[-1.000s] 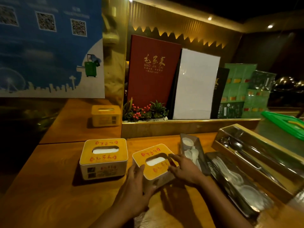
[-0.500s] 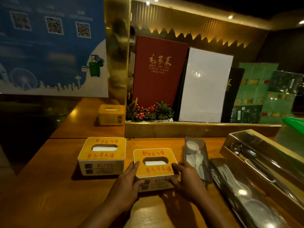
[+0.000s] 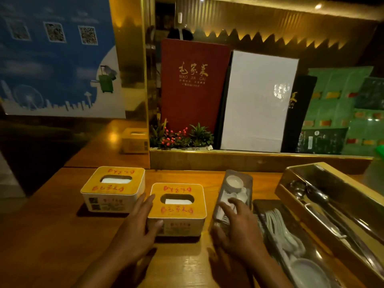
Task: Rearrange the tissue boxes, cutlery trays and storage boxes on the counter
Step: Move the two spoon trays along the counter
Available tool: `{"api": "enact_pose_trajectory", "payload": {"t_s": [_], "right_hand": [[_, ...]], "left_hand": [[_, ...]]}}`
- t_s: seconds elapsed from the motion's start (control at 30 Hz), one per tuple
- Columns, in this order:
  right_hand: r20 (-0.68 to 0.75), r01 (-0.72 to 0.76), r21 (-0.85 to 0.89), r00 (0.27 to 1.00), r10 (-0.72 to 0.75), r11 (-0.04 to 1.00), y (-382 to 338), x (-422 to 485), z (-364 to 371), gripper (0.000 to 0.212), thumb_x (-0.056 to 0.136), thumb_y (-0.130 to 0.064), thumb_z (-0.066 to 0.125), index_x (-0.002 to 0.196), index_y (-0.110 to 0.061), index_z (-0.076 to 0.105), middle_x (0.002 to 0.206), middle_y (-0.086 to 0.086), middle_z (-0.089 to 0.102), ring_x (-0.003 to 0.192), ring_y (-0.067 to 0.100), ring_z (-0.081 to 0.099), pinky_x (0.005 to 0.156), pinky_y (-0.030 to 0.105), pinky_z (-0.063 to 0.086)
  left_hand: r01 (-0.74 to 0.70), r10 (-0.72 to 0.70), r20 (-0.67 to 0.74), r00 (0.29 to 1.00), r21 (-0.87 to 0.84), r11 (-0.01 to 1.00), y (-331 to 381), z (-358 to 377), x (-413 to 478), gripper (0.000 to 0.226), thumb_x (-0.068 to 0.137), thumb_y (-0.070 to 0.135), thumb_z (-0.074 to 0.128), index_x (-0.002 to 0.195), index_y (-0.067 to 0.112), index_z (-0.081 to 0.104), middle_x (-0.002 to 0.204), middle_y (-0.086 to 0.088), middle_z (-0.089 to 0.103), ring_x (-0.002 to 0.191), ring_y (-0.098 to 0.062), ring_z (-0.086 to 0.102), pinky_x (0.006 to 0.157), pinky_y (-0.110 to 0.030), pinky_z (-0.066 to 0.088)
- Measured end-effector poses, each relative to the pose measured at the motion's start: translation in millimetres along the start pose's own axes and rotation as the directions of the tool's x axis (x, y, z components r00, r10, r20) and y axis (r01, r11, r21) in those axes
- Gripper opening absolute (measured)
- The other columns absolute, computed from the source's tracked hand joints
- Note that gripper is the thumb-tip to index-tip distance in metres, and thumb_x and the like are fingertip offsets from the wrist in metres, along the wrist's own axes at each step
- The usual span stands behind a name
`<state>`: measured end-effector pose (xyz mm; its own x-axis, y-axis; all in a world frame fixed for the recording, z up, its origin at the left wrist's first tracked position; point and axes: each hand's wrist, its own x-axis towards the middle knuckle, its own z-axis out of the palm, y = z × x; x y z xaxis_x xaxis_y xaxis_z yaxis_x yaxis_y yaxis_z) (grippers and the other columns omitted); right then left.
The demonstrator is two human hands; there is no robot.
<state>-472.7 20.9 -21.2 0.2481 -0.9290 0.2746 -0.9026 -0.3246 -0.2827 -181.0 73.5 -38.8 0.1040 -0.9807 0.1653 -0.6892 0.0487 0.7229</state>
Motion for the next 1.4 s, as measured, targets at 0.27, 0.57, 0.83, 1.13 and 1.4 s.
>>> {"api": "enact_pose_trajectory", "payload": {"t_s": [0.27,0.57,0.83,1.13,1.4], "right_hand": [[0.173,-0.004,-0.131,0.985,0.026,0.991,34,-3,5,0.073,0.084,-0.036,0.069,0.151,-0.029,0.039,0.160,0.017,0.030,0.148,0.039,0.023,0.118,0.048,0.024],[0.268,0.144,0.079,0.950,-0.160,0.987,65,-28,-3,0.067,0.089,-0.035,0.066,0.150,-0.034,0.038,0.166,0.005,0.016,0.154,0.029,0.004,0.121,0.039,0.016],[0.243,0.210,0.181,0.937,-0.250,0.961,76,-35,-2,0.068,0.086,-0.035,0.073,0.146,-0.035,0.042,0.166,-0.001,0.018,0.154,0.022,0.000,0.119,0.039,0.023],[0.274,0.248,0.129,0.922,-0.274,0.960,77,-32,-18,0.069,0.087,-0.033,0.070,0.148,-0.036,0.037,0.165,0.003,0.019,0.152,0.028,0.015,0.119,0.044,0.028],[0.199,-0.040,0.150,0.980,0.010,0.988,144,-78,-83,0.070,0.083,-0.060,0.066,0.145,-0.048,0.036,0.162,-0.011,0.019,0.146,0.017,0.026,0.115,0.039,0.035]], "left_hand": [[-0.342,0.345,-0.275,0.897,0.060,0.938,78,48,-21,0.043,0.091,0.037,0.052,0.134,0.032,0.054,0.138,0.015,0.049,0.127,0.000,0.048,0.094,-0.023,0.050],[-0.184,0.189,0.043,0.981,-0.105,0.977,80,140,-39,0.065,0.083,0.066,0.056,0.141,0.064,0.029,0.154,0.031,0.026,0.135,0.001,0.040,0.103,-0.029,0.048],[-0.102,0.104,0.038,0.994,-0.036,0.994,91,170,-42,0.067,0.087,0.065,0.051,0.148,0.052,0.028,0.162,0.022,0.014,0.146,-0.002,0.026,0.110,-0.023,0.038],[-0.071,0.070,-0.024,0.997,-0.019,0.997,100,166,-34,0.050,0.102,0.032,0.047,0.150,0.037,0.035,0.162,0.009,0.028,0.146,-0.003,0.023,0.111,-0.015,0.023],[-0.099,0.092,-0.118,0.989,-0.056,0.994,109,157,-58,0.058,0.095,0.033,0.059,0.149,0.037,0.038,0.153,0.020,0.029,0.138,-0.005,0.034,0.107,-0.028,0.043]]}}
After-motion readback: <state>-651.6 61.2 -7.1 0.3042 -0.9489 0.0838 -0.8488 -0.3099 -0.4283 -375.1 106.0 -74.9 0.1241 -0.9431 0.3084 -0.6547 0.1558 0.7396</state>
